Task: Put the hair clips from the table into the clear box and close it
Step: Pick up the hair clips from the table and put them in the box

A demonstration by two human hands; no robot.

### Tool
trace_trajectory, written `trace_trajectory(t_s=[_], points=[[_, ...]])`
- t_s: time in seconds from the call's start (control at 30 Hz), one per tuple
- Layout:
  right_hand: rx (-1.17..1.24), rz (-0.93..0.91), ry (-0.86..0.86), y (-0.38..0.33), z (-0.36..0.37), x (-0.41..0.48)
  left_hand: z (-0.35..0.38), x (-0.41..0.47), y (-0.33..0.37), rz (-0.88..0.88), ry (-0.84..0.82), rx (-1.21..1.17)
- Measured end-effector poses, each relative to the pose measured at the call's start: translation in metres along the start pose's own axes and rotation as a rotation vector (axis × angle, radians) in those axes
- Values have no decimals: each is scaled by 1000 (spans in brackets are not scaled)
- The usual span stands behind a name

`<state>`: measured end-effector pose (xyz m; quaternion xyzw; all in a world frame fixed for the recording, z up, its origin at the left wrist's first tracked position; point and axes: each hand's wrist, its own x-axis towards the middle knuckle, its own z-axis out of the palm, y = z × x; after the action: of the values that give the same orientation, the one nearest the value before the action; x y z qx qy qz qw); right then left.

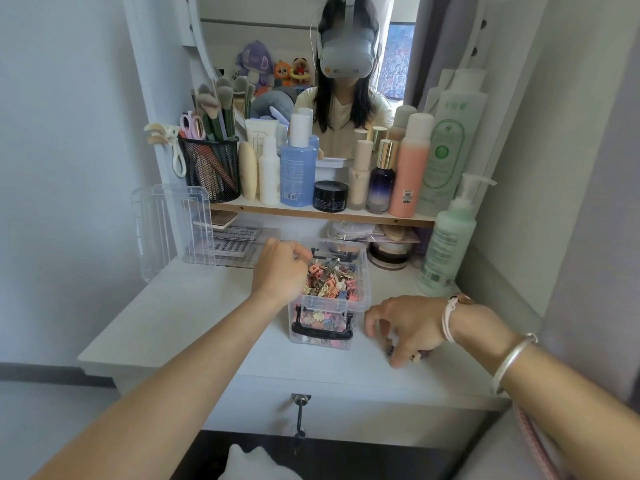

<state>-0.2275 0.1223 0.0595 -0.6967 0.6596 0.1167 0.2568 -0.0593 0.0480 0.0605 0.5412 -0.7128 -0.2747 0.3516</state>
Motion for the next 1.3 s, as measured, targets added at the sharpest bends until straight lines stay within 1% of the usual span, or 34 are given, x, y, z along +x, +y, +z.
trace_trajectory(t_s=[0.07,0.17,0.27,0.33,0.43,0.47,0.5,0.53,0.6,0.67,0.7,0.73,0.77,0.83,0.87,0.9,0.93,1.03,1.17,1.3], points=[[-26,-43,52,-3,1,2,0,0,0,-4,-3,-3],[-29,-33,153,-1,1,6,1,1,-1,-5,-9,-17],[-84,-47,325,4,-9,5,1,1,-1,-4,-10,-19],[15,-68,467,5,-24,-2,1,1,-2,-5,-14,-26],[303,-140,725,0,-42,-8,2,2,-2,-2,-18,-43],[398,-189,780,-6,-45,-9,2,2,-2,1,-15,-46],[470,-246,797,-14,-47,-9,2,2,-2,2,-13,-49],[506,-298,781,-22,-47,-9,1,2,-2,2,-10,-49],[456,-338,719,-32,-47,-8,1,2,-2,-5,-3,-37],[349,-276,695,-29,-49,-8,1,2,-2,-8,2,-30],[279,-215,685,-23,-50,-10,1,2,-2,-8,1,-33],[205,-137,630,-14,-50,-13,1,2,-2,-8,0,-36],[148,-42,508,-4,-48,-16,1,2,-2,-9,-1,-38],[118,138,141,15,-38,-21,1,1,-2,-14,-3,-38],[132,209,-1,22,-31,-24,1,1,-2,-12,-6,-37],[140,250,-84,26,-26,-26,0,1,-2,-9,-8,-38],[145,266,-118,28,-20,-26,0,1,-2,-7,-12,-37],[154,235,-86,28,-9,-20,0,1,-1,-2,-20,-33],[169,125,15,25,0,-12,0,1,-1,-6,-20,-34],[203,17,42,23,2,-6,0,1,-1,0,-13,-26]])
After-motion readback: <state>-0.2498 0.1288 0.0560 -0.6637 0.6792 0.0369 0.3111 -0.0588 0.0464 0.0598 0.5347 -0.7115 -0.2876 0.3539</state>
